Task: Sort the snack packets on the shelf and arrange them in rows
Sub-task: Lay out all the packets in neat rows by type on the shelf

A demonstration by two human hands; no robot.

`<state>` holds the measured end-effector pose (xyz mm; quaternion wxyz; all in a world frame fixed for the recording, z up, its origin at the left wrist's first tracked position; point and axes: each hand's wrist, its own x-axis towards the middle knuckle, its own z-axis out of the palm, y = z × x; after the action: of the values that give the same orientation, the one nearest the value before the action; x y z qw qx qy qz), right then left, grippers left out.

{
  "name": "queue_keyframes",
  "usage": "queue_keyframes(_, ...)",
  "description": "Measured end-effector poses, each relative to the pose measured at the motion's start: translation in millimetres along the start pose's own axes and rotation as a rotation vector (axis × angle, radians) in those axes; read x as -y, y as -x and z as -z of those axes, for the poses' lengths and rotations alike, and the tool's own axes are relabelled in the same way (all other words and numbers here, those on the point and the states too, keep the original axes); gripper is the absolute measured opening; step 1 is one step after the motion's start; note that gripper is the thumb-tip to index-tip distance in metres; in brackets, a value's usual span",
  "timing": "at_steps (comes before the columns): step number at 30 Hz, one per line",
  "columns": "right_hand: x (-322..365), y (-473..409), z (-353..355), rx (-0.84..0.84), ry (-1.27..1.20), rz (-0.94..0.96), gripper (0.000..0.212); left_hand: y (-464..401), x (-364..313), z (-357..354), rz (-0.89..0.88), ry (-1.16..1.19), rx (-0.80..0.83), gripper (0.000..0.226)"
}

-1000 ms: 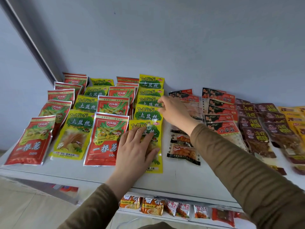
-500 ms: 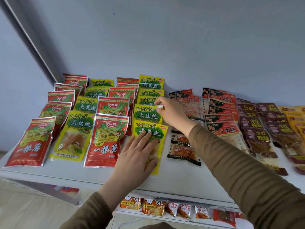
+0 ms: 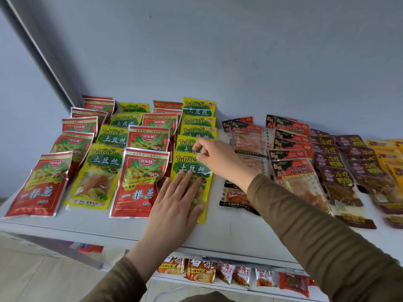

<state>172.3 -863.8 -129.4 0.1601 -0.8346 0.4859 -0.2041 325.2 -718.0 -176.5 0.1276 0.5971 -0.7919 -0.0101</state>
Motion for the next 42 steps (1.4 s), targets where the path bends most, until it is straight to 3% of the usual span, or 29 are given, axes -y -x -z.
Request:
queue_keyframes(13,11,-5,-7,-0.024,-0.035,-0.009,0.014,12,0,2,0.075,0.047,-0.023,0.070)
queue_keyframes(23,4,5,1,-0.031,-0.059,-0.064,0.020,11,-2,-1,0.021,-0.005,0.017,0.068)
queue_keyframes(28,5,9,9,-0.025,-0.140,-0.079,0.012,8,-2,0,0.031,-0.017,0.013,0.072)
queue_keyframes(35,-15,15,53,-0.167,-0.193,-0.169,0.020,9,-1,3,0.020,0.072,-0.023,0.071)
queue_keyframes(42,-43,34,62,-0.245,-0.719,-0.507,0.048,-9,-27,21,-0.091,0.191,-0.102,0.057)
